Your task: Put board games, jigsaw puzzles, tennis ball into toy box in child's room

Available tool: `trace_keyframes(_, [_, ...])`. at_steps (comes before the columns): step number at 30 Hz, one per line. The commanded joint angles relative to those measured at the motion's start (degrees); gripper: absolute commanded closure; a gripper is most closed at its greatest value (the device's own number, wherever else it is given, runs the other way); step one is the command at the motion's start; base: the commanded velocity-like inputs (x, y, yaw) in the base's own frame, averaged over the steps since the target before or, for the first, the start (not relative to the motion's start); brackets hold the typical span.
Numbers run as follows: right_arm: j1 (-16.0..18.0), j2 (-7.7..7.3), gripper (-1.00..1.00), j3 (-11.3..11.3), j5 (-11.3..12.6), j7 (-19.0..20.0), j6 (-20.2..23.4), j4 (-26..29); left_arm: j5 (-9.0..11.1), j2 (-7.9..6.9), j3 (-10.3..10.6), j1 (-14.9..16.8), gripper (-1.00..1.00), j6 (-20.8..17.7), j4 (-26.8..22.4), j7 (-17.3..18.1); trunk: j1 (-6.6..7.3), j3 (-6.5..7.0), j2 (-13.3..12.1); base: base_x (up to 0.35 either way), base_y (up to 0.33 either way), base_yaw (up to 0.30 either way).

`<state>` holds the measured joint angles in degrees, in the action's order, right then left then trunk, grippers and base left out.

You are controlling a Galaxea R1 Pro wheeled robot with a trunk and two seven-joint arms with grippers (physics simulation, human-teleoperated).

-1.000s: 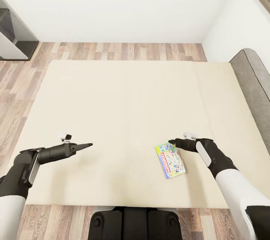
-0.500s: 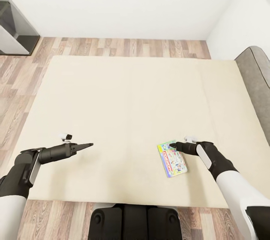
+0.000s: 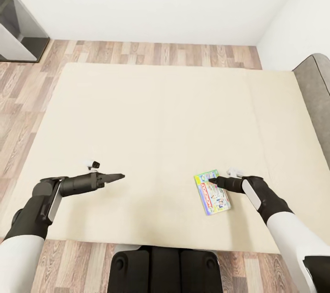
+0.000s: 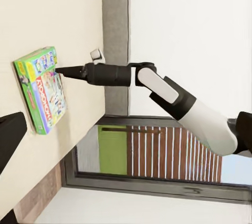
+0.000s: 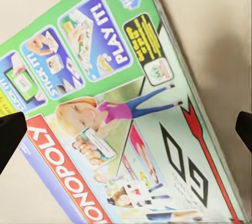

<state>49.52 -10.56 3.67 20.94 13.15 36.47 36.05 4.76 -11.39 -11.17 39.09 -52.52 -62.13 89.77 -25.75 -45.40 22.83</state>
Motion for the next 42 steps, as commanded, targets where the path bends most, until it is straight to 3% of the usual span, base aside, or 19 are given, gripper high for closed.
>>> trace_keyframes(1, [-0.1,-0.32,-1.0,0.2,0.0,0.1,0.2,0.1,-0.1,0.27,0.4,0.1,-1.0,-1.9,-1.1,0.2,-0.03,-0.08,0.1,0.0,0.0,0.014])
trace_keyframes(9, [-0.3,-0.71,-1.0,0.2,0.1,0.1,0.2,0.1,-0.3,0.65,0.9,0.3,-1.0,-4.3,-4.8,0.2,-0.03,-0.13,0.1,0.0,0.0,-0.046])
trace_keyframes(17, [-0.3,-0.62,-1.0,0.2,0.1,0.1,0.2,0.1,-0.5,0.67,1.1,0.3,-1.0,-4.3,-5.1,0.2,-0.03,-0.14,0.1,0.0,0.0,-0.14])
trace_keyframes(42, [-0.3,-0.37,-1.0,0.1,0.0,0.1,0.2,0.4,-0.6,0.67,1.2,0.3,-1.0,-4.3,-5.0,0.2,-0.03,-0.35,0.1,0.0,0.0,-0.005])
